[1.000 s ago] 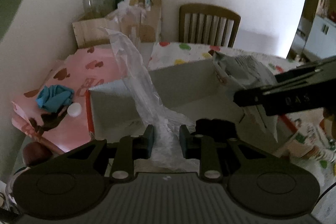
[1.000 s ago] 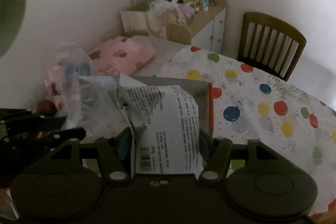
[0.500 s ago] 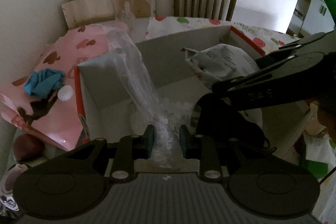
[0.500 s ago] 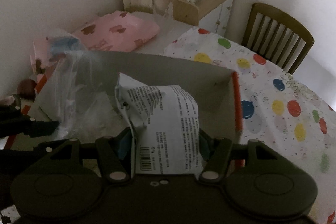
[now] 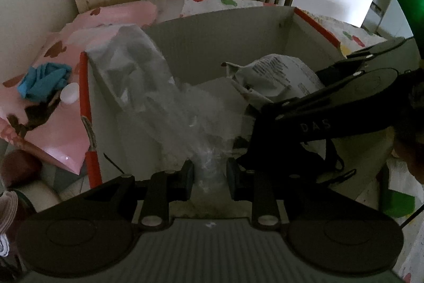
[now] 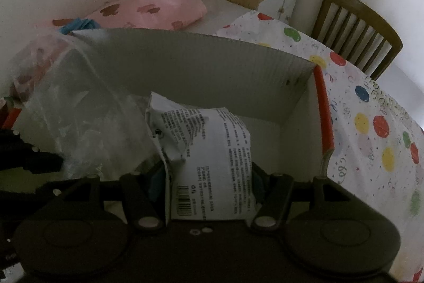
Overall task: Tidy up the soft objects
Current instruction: 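Open both grippers to drop the bag and packet into the box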
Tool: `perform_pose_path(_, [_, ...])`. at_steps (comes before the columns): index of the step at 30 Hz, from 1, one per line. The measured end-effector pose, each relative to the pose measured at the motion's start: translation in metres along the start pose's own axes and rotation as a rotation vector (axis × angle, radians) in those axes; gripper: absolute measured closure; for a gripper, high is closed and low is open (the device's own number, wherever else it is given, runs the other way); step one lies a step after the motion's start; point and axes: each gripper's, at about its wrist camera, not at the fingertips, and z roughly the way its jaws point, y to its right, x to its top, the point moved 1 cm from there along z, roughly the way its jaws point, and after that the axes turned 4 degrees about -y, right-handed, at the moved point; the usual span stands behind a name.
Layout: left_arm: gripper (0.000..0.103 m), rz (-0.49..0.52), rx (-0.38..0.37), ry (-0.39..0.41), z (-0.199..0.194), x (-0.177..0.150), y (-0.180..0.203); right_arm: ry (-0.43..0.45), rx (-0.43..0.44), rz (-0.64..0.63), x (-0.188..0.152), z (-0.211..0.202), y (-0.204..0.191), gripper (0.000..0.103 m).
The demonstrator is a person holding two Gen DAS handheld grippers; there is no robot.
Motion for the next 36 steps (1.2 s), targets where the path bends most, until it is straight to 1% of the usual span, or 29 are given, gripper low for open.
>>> perform_pose_path(4, [0.078,-0.010,-0.011,-0.014,0.001,0.000,0.000,-0.024,-0.005,-0.015,0.001,0.002,-0.003,0.036])
perform_pose_path(8, [0.078,-0.017,-0.008,-0.015,0.001,-0.001,0.001,-0.030,-0.002,-0.018,0.000,0.000,-0.003,0.031])
perform_pose_path(13, [0.077,-0.019,-0.005,-0.008,-0.003,-0.003,0.002,-0.007,0.002,-0.005,-0.002,-0.009,-0.002,0.029])
perform_pose_path(16, [0.075,-0.022,-0.006,-0.008,-0.005,-0.004,0.003,0.008,0.007,0.001,-0.003,-0.016,-0.002,0.027])
perform_pose_path(19, [0.070,-0.029,-0.007,-0.001,-0.008,-0.005,0.004,0.024,0.016,0.007,-0.004,-0.024,-0.001,0.026])
perform_pose_path(21, [0.057,-0.027,-0.020,0.007,-0.012,-0.005,0.006,0.037,0.018,0.012,-0.004,-0.030,0.000,0.025])
perform_pose_path(22, [0.053,-0.025,-0.025,0.015,-0.014,-0.006,0.007,0.044,0.019,0.013,-0.004,-0.033,-0.001,0.025])
perform_pose_path(24, [0.041,-0.020,-0.027,0.032,-0.020,-0.006,0.011,0.057,0.025,0.016,-0.005,-0.040,0.001,0.024])
perform_pose_path(26, [0.035,-0.022,-0.024,0.049,-0.026,-0.006,0.013,0.071,0.035,0.020,-0.007,-0.047,0.002,0.024])
perform_pose_path(28, [0.035,-0.033,-0.022,0.060,-0.032,-0.008,0.015,0.087,0.042,0.021,-0.009,-0.055,0.003,0.023])
perform_pose_path(32, [0.034,-0.041,-0.025,0.082,-0.044,-0.011,0.020,0.127,0.062,0.030,-0.015,-0.076,0.008,0.015])
perform_pose_path(36, [0.027,-0.067,-0.027,0.116,-0.058,-0.015,0.024,0.158,0.075,0.030,-0.026,-0.097,0.014,0.013])
